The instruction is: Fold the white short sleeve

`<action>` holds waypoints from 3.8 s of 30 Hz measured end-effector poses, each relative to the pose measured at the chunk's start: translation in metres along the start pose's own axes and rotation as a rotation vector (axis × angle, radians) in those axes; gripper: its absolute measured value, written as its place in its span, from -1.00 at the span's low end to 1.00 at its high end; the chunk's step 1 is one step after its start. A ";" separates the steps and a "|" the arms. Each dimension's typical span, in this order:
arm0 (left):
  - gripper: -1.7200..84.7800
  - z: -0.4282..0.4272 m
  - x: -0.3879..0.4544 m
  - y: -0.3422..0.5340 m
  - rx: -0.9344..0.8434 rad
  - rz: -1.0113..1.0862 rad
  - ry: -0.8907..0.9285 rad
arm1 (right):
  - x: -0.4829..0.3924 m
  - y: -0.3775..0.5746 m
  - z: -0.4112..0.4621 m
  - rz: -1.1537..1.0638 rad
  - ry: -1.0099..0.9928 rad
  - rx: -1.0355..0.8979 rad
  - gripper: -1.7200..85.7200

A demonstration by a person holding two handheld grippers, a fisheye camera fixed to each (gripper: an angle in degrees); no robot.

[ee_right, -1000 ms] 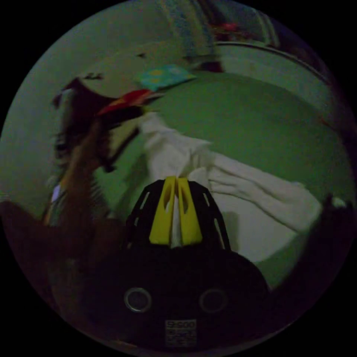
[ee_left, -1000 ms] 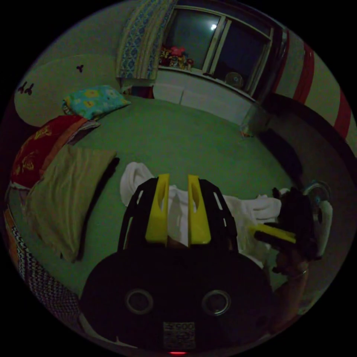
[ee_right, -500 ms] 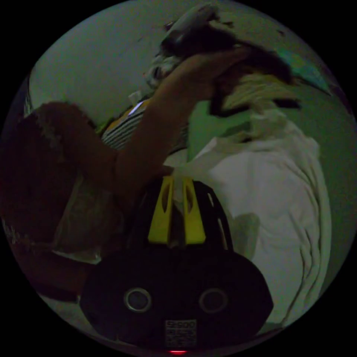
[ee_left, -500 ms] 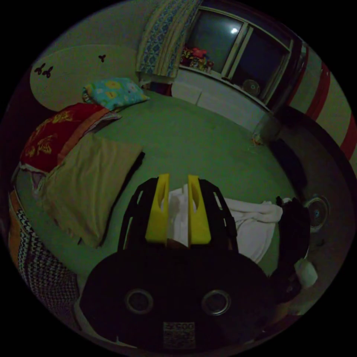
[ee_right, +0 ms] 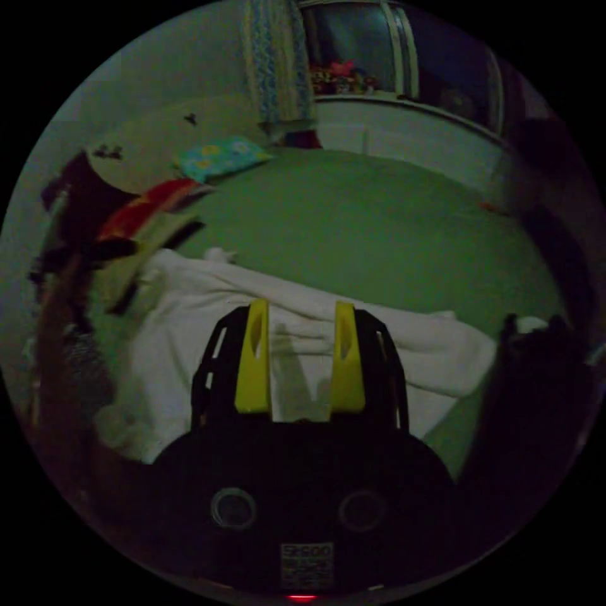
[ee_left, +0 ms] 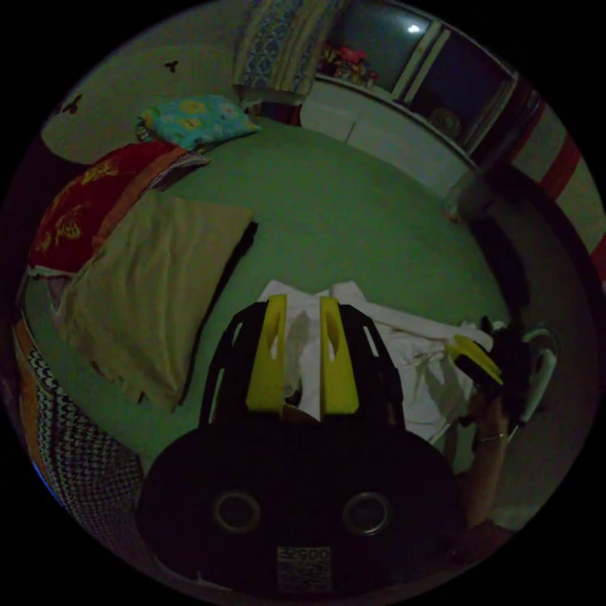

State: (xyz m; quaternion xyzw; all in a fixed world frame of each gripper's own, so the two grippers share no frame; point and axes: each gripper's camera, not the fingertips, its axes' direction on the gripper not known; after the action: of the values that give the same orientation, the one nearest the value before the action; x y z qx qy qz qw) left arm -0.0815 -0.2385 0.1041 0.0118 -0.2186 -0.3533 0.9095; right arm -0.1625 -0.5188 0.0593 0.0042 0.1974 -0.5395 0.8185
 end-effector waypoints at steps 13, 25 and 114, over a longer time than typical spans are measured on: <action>-0.74 0.010 -0.065 0.002 0.024 -0.137 -0.003 | -0.062 -0.014 -0.027 -0.139 0.064 -0.467 -0.98; -0.75 0.026 -0.096 0.005 0.056 -0.226 -0.017 | -0.247 -0.104 -0.002 -0.796 -0.316 -0.176 -0.65; -0.91 -0.036 0.077 0.011 -0.153 0.444 0.320 | 0.139 0.295 -0.377 0.108 -0.129 -0.204 -0.99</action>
State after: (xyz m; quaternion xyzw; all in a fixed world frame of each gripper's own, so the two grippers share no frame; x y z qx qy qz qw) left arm -0.0088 -0.2850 0.1033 -0.0495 -0.0421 -0.1548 0.9858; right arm 0.0255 -0.4352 -0.3951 -0.1031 0.1977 -0.4708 0.8536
